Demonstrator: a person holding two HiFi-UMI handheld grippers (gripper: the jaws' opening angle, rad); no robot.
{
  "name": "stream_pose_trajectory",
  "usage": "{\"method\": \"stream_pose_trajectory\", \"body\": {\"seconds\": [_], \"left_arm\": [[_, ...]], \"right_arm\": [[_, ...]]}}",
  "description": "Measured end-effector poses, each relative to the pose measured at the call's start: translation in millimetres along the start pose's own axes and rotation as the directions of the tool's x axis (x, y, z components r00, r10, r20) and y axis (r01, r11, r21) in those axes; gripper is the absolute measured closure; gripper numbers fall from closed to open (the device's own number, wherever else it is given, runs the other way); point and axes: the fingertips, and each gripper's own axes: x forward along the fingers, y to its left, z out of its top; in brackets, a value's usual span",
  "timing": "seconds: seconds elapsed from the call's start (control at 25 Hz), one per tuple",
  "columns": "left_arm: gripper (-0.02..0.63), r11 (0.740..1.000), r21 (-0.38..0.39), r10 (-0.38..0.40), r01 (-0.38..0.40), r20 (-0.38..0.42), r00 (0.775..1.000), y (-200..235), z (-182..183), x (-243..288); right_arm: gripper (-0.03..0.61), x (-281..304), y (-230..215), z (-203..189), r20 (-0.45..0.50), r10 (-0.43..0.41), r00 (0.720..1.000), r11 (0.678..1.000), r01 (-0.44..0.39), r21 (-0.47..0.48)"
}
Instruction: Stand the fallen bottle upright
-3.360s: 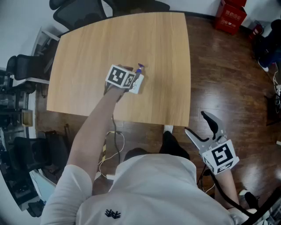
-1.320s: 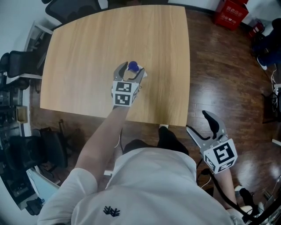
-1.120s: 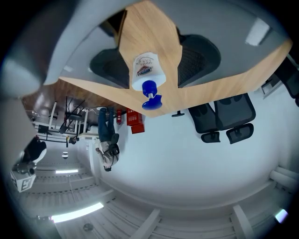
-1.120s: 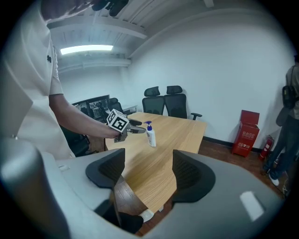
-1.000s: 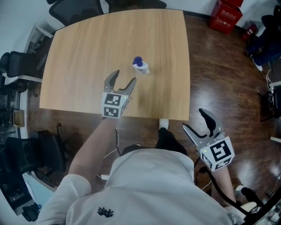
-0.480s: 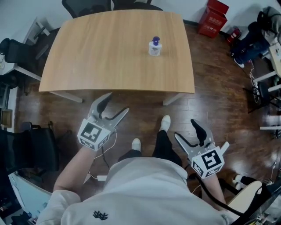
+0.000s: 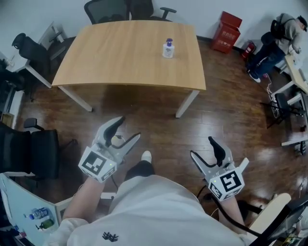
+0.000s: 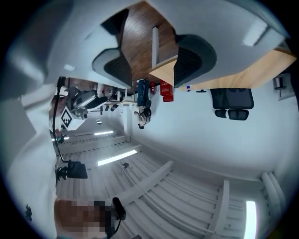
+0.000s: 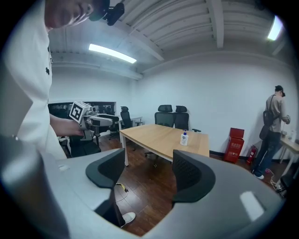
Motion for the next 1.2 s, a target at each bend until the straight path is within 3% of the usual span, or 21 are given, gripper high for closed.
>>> {"method": "stream_pose_trajectory", "body": {"seconds": [0.16,0.48,0.68,0.96,1.2], "left_arm": [[0.332,1.0,0.005,0.008,-0.008,0.04,0.999,-57,-4,-28],[0.333,1.0,-0.012,-0.004,0.004,0.003,1.0,-171,0,-80],[0.333,0.998,-0.027,-0.052,0.051,-0.031,0.998,-206,-3,-94],[0.331,0.993,-0.026,-0.114,0.114,0.0,0.993,-236,24,-99],[0.331,0.994,-0.028,-0.104,0.104,-0.015,0.994,-240,21,-114]], "right_arm": [[0.253,-48,26,-28,0.04,-0.009,0.999,1.0,0.009,0.007],[0.255,-145,70,-63,0.048,0.011,0.999,1.0,-0.012,0.01],[0.264,-175,86,-58,0.07,-0.009,0.998,1.0,0.009,-0.002],[0.267,-188,100,-48,0.086,0.011,0.996,1.0,-0.01,-0.013],[0.268,-185,112,-44,0.101,0.04,0.994,0.999,-0.038,-0.025]]}}
